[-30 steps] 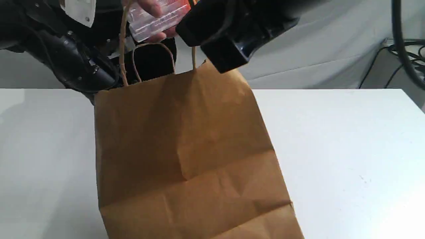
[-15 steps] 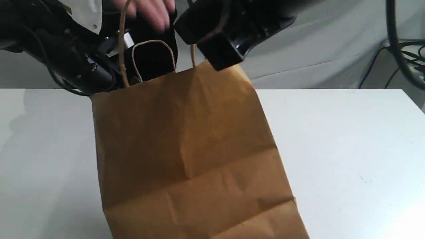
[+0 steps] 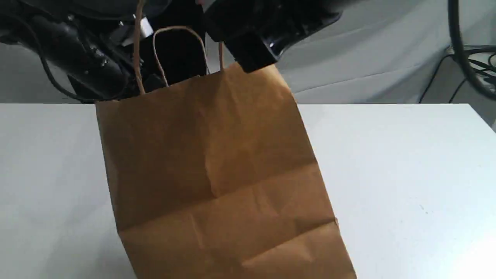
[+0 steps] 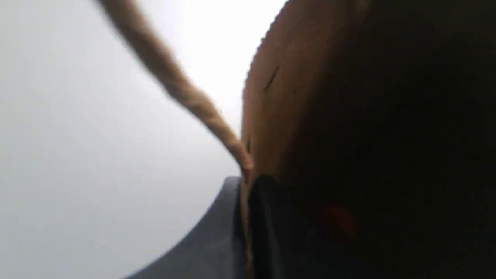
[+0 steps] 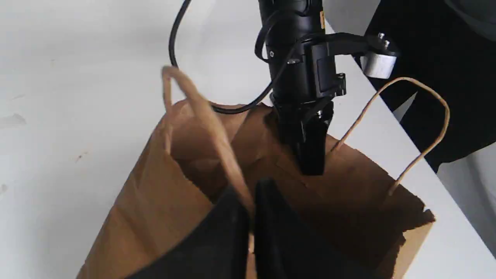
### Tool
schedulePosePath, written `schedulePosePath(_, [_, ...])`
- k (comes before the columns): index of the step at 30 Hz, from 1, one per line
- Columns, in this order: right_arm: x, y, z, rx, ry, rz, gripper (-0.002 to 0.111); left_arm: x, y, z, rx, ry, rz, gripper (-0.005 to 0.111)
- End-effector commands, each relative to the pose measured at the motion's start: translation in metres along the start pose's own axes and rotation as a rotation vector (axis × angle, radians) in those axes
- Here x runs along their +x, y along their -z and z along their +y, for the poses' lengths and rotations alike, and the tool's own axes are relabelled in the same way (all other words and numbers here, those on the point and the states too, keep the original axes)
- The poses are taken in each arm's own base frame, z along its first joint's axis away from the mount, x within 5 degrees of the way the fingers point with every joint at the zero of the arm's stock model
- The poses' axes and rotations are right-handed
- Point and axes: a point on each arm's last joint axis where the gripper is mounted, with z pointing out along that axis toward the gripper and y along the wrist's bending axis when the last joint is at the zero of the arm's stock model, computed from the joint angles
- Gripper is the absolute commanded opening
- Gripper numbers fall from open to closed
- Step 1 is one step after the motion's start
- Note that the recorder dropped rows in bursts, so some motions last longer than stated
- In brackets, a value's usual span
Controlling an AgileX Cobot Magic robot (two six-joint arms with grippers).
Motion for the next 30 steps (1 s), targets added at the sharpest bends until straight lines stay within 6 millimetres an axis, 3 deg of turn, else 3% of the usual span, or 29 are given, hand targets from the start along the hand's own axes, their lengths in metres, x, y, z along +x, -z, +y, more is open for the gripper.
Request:
schedulePosePath(1, [-0.005, 0.002, -0.001, 0.018, -0.004, -0.04, 0.0, -0.021, 0.034, -0.016, -0.08, -0.073, -0.088, 0.0])
schedulePosePath(6, [-0.004, 0.002, -0.002, 0.032, 0.021, -0.027, 0.0, -0.036, 0.054, -0.028, -0.11, -0.101, -0.153, 0.0])
schedulePosePath(9, [0.002, -0.003, -0.002, 0.037, 0.014, -0.023, 0.0, -0.036, 0.055, -0.029, -0.112, -0.103, -0.154, 0.0])
schedulePosePath(15, [0.027, -0.031, -0.005, 0.114, -0.041, -0.077, 0.0, -0.033, 0.06, -0.027, -0.178, -0.113, -0.118, 0.0])
schedulePosePath(19, [0.038, -0.036, -0.006, 0.187, -0.087, -0.16, 0.0, -0.031, 0.067, -0.028, -0.231, -0.109, -0.097, 0.0])
schedulePosePath(30, [0.068, -0.046, 0.009, 0.18, -0.256, -0.157, 0.0, -0.032, 0.066, -0.03, -0.226, -0.11, -0.097, 0.0])
